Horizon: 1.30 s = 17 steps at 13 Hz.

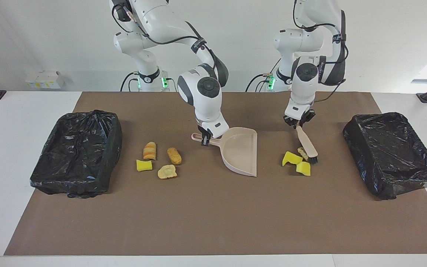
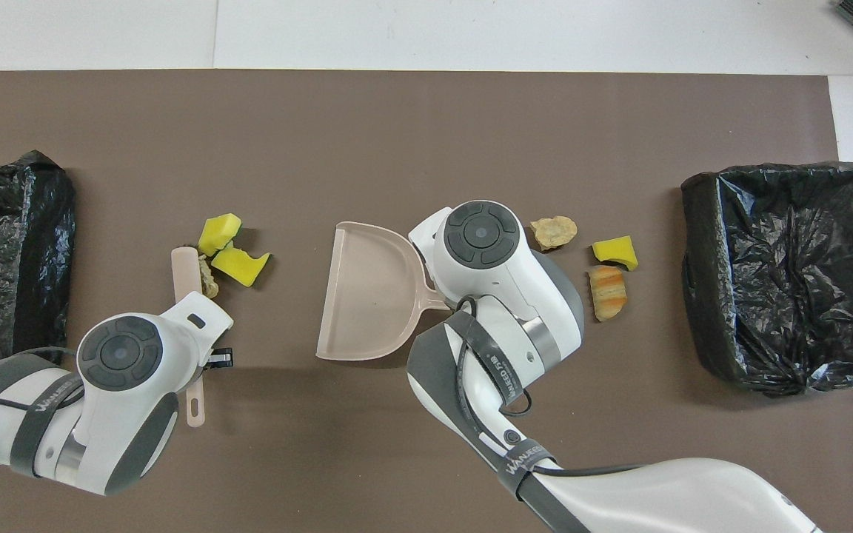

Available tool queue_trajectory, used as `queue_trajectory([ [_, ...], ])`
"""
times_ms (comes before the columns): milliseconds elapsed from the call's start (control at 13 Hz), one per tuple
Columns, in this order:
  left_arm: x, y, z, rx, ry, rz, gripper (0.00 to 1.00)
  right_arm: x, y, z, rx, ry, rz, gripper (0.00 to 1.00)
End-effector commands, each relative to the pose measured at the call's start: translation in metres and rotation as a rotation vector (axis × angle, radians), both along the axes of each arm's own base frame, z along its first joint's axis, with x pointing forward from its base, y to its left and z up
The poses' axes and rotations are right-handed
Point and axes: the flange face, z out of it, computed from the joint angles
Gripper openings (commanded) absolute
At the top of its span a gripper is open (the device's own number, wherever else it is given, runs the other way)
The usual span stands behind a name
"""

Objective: Sweep and dump trash in bin
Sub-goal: 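Brush the sponges and bread into the dustpan held by the right gripper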

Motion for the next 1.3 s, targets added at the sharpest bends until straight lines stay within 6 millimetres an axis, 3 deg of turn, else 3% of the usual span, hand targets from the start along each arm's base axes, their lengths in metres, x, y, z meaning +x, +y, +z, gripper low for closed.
queue_trajectory([
  [0, 0.018, -0.019, 0.002, -0.081, 0.031, -0.073, 0.0, -0.008, 0.002, -0.001, -0.021, 0.02, -0.077, 0.0],
  [153, 0.014, -0.048, 0.005, -0.1, 0.037, -0.132, 0.0, -0.011, 0.003, -0.001, -0.024, 0.024, -0.077, 0.0],
  [690, -0.046, -0.161, 0.016, -0.221, 0.067, -0.275, 0.0, -0.012, 0.003, 0.0, -0.025, 0.023, -0.078, 0.0],
  [920, -0.05, -0.186, 0.036, -0.226, 0.079, -0.304, 0.0, -0.012, 0.003, 0.0, -0.024, 0.024, -0.079, 0.0],
  [1227, -0.026, -0.185, 0.094, -0.217, 0.118, -0.271, 0.0, -0.012, 0.003, 0.0, -0.026, 0.025, -0.076, 0.0],
])
